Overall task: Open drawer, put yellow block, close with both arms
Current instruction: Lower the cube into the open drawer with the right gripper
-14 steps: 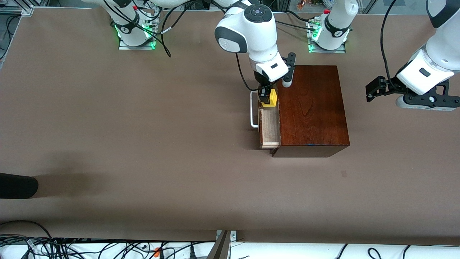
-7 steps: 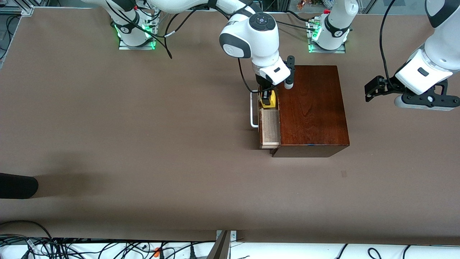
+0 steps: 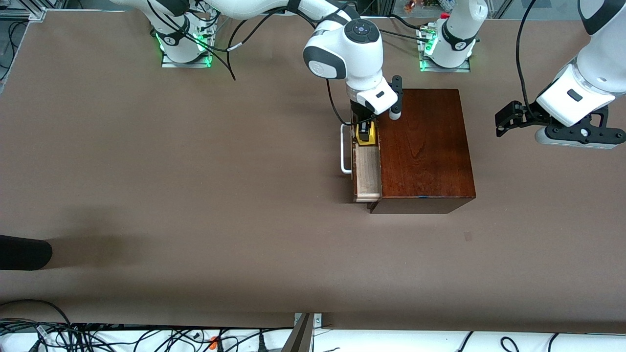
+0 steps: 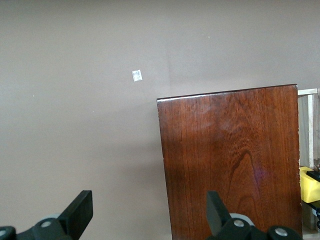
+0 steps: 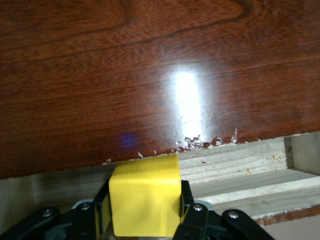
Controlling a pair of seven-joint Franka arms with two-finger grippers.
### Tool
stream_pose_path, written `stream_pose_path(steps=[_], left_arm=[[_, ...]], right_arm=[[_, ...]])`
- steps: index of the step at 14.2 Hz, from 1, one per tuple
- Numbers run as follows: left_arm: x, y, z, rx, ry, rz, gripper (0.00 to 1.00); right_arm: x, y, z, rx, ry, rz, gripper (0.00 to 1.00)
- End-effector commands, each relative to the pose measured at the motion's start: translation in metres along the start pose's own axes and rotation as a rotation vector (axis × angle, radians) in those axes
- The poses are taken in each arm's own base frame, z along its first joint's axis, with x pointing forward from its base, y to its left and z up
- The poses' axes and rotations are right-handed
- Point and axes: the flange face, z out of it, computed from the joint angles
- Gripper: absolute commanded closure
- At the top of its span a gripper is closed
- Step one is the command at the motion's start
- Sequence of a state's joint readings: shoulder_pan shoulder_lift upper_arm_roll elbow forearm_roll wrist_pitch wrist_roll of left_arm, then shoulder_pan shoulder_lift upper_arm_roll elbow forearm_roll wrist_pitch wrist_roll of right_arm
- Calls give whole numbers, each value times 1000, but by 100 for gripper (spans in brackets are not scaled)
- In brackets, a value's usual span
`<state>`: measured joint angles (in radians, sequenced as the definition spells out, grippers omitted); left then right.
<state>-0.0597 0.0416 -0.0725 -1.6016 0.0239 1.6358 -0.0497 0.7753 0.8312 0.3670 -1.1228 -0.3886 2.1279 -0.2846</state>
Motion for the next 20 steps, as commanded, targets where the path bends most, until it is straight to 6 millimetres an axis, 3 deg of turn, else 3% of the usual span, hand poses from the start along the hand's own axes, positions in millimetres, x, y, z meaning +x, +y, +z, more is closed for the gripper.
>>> stream_pose_path(steps=[1, 5, 12, 13, 14, 17, 20], left_arm=[[-5, 0, -10, 18, 2, 28, 0], [-4, 0, -9, 20, 1, 27, 0], [-6, 1, -10, 17, -10, 26, 0], [-6, 0, -9, 17, -12, 26, 0], [-6, 0, -10, 17, -12, 26, 0], [-8, 0, -10, 18, -18, 26, 0], [-8, 4, -11, 16, -16, 35, 0]], right_arm=[[1, 1, 13, -7, -20, -5, 89], [0, -6, 34, -17, -49, -16, 89], [-4, -7, 39, -12, -73, -21, 85], [-6, -7, 40, -10, -86, -23, 78], [-6, -7, 38, -8, -88, -19, 1], [-4, -6, 29, 1, -91, -11, 0], [5, 8, -23, 27, -93, 35, 0]])
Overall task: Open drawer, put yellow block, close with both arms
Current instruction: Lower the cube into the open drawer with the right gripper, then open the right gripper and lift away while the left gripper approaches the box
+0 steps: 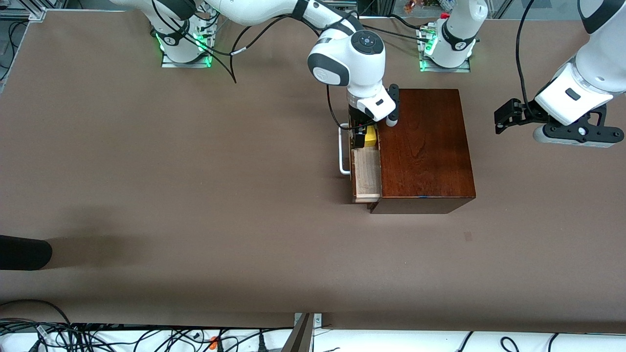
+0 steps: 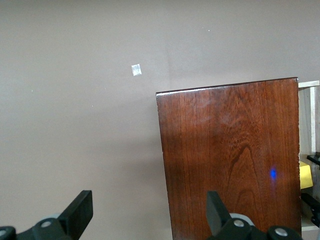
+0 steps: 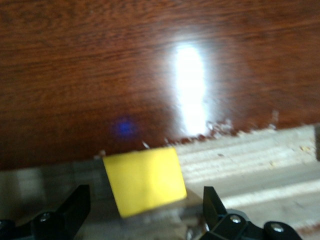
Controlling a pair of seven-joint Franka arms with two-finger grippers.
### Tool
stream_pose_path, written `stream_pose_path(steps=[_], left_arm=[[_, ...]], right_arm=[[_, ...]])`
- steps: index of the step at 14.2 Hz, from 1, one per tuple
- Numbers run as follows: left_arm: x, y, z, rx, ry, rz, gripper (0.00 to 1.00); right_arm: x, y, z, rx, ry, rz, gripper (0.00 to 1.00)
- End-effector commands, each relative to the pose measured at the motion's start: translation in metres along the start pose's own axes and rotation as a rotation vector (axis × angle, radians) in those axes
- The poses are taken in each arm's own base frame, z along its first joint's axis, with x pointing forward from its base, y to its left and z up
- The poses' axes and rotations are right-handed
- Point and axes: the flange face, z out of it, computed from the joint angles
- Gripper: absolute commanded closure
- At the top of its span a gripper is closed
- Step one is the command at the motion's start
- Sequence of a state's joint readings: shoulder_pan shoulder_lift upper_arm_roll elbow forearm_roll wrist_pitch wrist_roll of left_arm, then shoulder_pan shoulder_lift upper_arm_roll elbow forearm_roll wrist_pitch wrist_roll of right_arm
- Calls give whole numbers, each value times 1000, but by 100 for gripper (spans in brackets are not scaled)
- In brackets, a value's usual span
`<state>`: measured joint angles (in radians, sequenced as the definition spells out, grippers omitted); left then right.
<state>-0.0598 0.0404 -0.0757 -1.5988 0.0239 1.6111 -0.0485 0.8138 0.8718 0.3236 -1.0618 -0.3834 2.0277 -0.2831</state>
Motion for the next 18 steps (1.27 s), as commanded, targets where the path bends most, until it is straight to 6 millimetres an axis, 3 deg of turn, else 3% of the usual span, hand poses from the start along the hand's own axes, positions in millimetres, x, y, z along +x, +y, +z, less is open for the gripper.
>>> stream_pose_path(steps=[1, 4, 6, 8, 10, 11, 12, 13, 15, 18], left_arm=[[-6, 7, -10, 15, 0, 38, 0], [-13, 13, -5, -43, -68, 65, 0], [-22, 18, 1, -136, -145, 123, 0], [-27, 25, 9, -159, -193, 317, 0], [-25, 34, 27, -189, -251, 493, 0], [-22, 42, 37, -204, -268, 582, 0], [-17, 58, 52, -217, -294, 643, 0], [-14, 79, 66, -233, -313, 684, 0], [-2, 114, 86, -301, -274, 770, 0], [17, 187, 118, -339, -115, 1044, 0]], right_arm=[[4, 11, -59, 25, 6, 36, 0], [-3, 19, -116, 37, 44, 66, 0], [-24, 40, -160, 37, 41, 109, 0], [-74, 100, -193, 67, 33, 225, 0], [-141, 170, -232, 72, 63, 359, 0], [-169, 194, -237, 73, 49, 411, 0], [-195, 204, -253, 72, 7, 443, 0], [-228, 223, -256, 78, -48, 492, 0], [-294, 255, -246, 121, -179, 587, 0], [-359, 266, -279, 130, -240, 703, 0]])
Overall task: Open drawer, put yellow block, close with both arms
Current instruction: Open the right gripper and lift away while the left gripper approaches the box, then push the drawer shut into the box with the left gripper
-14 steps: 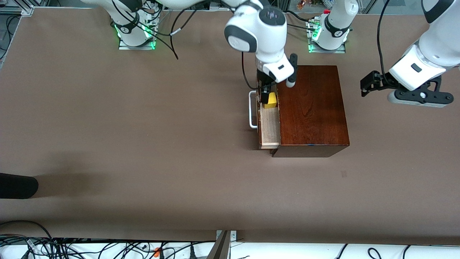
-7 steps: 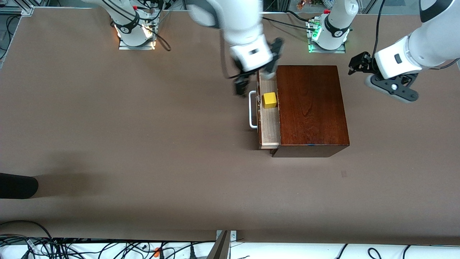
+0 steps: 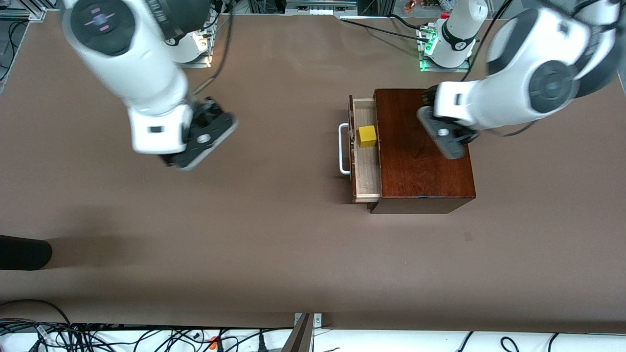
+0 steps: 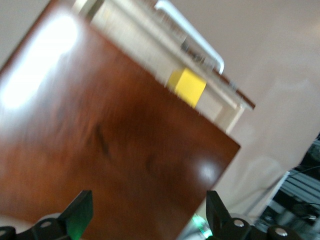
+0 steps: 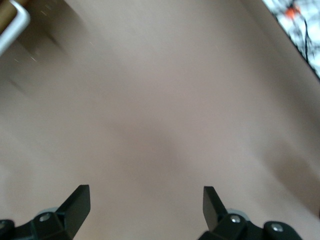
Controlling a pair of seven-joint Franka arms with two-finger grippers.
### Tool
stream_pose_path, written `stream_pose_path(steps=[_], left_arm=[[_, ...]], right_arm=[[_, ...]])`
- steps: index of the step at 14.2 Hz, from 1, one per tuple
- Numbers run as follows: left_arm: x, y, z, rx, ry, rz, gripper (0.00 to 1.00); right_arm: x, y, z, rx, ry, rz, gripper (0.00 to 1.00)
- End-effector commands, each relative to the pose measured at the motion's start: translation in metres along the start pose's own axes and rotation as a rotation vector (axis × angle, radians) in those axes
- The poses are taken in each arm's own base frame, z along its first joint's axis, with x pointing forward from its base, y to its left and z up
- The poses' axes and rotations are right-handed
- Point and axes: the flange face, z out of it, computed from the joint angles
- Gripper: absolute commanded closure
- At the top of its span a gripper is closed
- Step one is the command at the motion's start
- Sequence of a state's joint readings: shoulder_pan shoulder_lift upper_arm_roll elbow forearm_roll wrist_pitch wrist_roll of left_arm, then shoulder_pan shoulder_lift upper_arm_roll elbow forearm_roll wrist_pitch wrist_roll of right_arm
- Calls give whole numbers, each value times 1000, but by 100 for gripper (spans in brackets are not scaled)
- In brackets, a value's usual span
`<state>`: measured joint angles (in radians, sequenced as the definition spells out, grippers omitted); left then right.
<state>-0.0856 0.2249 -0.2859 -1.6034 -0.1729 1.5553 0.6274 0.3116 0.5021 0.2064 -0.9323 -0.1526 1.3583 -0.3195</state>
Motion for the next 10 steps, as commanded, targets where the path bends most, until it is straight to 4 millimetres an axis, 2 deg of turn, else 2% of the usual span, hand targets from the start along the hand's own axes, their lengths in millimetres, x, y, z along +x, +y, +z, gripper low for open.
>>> stream_pose_path(steps=[1, 3, 6, 8, 10], left_arm=[[58, 19, 30, 12, 98, 246, 0], [102, 41, 50, 63, 202, 411, 0], [149, 87, 83, 128, 266, 565, 0], [166, 99, 116, 197, 216, 675, 0], [173, 101, 146, 255, 175, 731, 0]], right_arm=[[-53, 30, -22, 42, -20, 121, 0], [-98, 57, -24, 119, 6, 224, 0], [-157, 79, -11, 119, 23, 326, 0], [-186, 97, 12, 133, 19, 384, 0], [-201, 107, 27, 140, 19, 418, 0]])
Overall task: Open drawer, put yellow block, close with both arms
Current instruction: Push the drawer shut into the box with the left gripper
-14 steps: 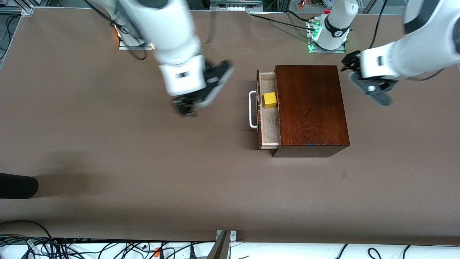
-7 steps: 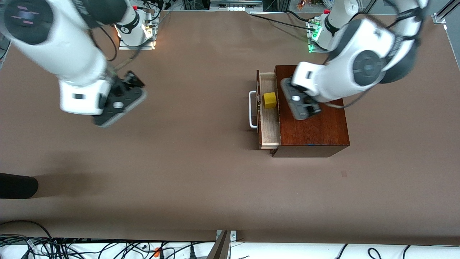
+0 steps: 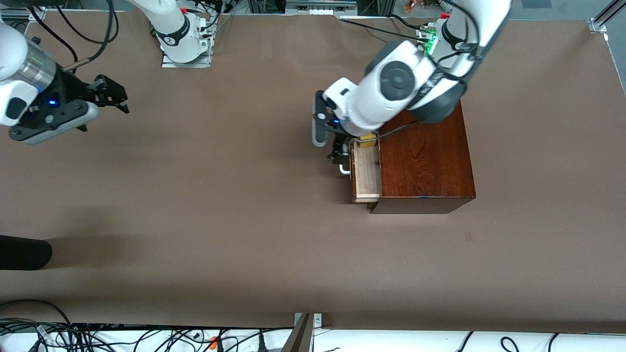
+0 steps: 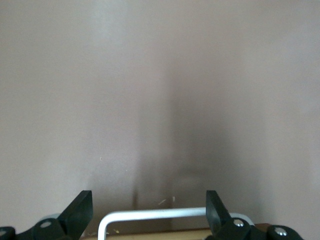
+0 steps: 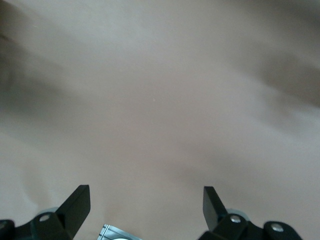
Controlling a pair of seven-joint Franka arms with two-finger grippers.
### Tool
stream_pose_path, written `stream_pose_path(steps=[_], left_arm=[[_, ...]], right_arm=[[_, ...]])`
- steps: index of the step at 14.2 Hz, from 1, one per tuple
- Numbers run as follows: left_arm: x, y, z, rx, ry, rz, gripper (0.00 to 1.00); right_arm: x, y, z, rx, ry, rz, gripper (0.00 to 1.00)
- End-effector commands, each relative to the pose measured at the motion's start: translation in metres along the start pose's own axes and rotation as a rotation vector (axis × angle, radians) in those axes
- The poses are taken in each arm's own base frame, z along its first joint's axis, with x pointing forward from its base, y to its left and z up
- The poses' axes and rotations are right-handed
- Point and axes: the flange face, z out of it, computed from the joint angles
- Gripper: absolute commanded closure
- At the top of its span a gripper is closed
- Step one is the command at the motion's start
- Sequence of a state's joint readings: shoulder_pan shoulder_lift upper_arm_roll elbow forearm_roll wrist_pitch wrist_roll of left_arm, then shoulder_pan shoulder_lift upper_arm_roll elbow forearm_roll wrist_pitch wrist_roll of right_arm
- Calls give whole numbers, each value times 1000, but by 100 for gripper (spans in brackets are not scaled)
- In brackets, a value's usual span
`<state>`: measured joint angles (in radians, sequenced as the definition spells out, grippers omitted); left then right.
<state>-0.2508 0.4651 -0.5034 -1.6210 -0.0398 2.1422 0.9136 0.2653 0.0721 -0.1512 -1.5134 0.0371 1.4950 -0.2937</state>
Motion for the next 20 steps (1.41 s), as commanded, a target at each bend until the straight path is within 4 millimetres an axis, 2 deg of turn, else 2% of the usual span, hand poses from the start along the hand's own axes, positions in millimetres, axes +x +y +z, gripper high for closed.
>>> stream_pose_path(steps=[1, 5, 6, 8, 9, 11, 15, 18, 19, 20], left_arm=[[-3, 2, 38, 39, -35, 111, 0], [-13, 11, 74, 26, -95, 154, 0], [-21, 10, 87, 18, -120, 165, 0], [-24, 10, 94, 9, -130, 170, 0], [-27, 9, 93, 2, -137, 167, 0], [-42, 3, 89, -25, -176, 185, 0], [-89, -20, 75, -88, -224, 174, 0], [-108, -28, 72, -115, -240, 163, 0], [-114, -31, 70, -120, -241, 159, 0], [-114, -32, 69, -119, -240, 168, 0]], right_arm=[[-23, 11, 18, 36, 4, 51, 0], [-19, 23, 18, 15, 30, 143, 0], [-18, 24, 16, 5, 35, 146, 0], [-17, 34, 1, -12, 76, 163, 0], [-20, 42, -4, -8, 95, 181, 0], [-20, 42, -4, -11, 93, 177, 0], [-18, 42, -3, -23, 88, 163, 0], [-14, 47, 3, -23, 80, 171, 0], [-13, 46, -1, -27, 87, 174, 0], [-10, 46, -1, -30, 85, 174, 0]])
